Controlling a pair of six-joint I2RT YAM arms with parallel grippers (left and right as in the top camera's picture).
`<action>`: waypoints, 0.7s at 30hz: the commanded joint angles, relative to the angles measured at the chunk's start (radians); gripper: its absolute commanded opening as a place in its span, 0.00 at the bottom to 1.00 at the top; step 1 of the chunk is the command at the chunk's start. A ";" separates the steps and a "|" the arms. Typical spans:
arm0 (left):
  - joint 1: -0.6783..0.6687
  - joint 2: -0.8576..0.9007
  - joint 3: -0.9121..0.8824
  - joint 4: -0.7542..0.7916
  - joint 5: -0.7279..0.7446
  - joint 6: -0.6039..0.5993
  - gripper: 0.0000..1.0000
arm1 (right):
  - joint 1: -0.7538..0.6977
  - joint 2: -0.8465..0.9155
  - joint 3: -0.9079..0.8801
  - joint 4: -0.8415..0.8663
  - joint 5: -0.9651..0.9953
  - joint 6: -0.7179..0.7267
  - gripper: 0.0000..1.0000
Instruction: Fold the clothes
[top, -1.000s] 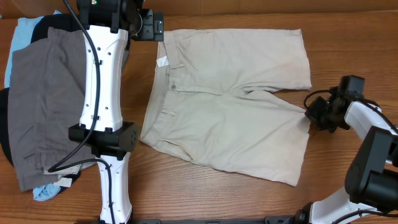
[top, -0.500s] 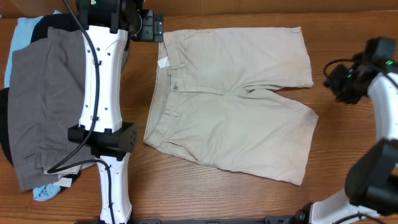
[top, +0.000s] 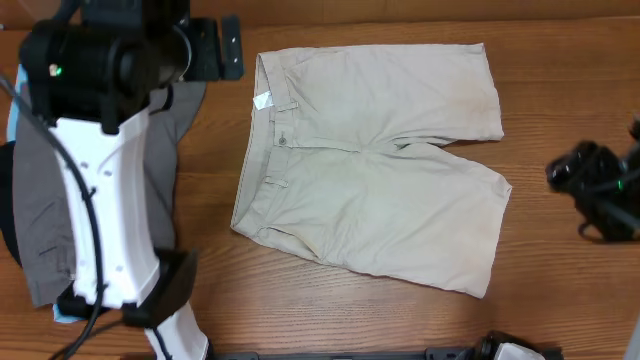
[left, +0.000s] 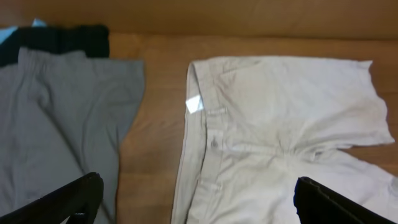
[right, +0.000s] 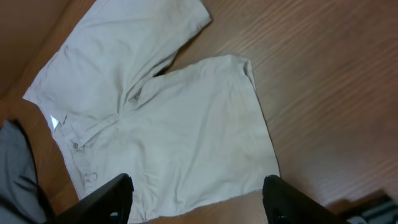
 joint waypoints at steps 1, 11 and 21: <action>0.005 -0.095 -0.211 -0.003 -0.066 -0.114 1.00 | -0.002 -0.113 0.010 -0.041 0.032 0.081 0.75; 0.031 -0.206 -0.780 0.009 -0.093 -0.611 1.00 | -0.002 -0.204 -0.153 -0.067 0.031 0.098 1.00; 0.031 -0.206 -1.387 0.425 0.066 -0.766 0.92 | -0.002 -0.198 -0.562 0.129 -0.161 0.106 1.00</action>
